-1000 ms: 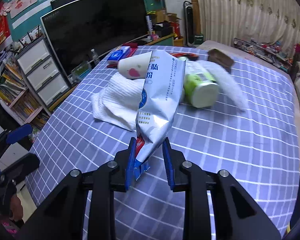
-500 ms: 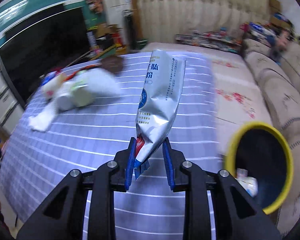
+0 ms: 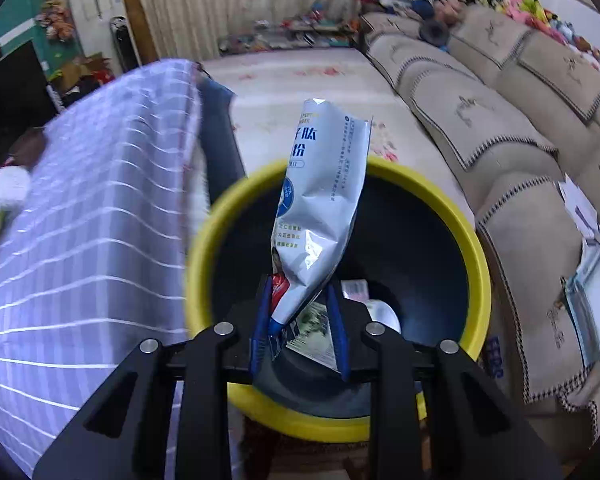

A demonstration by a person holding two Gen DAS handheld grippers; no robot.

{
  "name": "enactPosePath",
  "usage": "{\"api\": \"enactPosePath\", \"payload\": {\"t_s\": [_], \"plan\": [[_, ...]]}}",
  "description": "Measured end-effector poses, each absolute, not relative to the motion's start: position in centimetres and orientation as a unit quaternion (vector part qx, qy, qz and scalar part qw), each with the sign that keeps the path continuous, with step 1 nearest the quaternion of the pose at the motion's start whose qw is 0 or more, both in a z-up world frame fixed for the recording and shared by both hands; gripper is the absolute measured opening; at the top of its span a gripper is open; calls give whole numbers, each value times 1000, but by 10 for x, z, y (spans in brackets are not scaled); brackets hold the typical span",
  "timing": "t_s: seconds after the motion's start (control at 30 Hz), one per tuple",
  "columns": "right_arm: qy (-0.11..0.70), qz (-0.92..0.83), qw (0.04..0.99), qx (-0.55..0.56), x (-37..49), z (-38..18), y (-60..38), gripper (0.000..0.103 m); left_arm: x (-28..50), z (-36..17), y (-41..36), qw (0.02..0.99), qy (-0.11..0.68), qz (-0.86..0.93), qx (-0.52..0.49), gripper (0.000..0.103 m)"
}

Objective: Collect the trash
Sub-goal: 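Carry the white wrapper over the yellow bin and open the right gripper, then grasp the white wet wipe with the left gripper and lift it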

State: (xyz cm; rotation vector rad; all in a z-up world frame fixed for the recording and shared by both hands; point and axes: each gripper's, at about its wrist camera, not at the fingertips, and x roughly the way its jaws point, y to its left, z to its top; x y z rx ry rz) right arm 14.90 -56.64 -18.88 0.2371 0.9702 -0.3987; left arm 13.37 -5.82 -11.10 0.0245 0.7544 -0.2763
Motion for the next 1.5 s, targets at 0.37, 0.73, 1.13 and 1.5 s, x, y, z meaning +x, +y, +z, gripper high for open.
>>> {"api": "enactPosePath", "payload": {"t_s": [0.37,0.73,1.13,1.5], "plan": [[445,-204,865,112,141,-189,-560,60,148,-120,-59,917,375,-130,28,97],[429,-175,881,95,144,-168,-531,61,222,-137,-50,912,392,-109,53,97],[438,-166,878,98,153,-174,-529,61,295,-179,-47,878,469,-89,25,95],[443,-157,877,102,159,-181,-525,62,309,-185,-46,888,456,-50,34,57]]}}
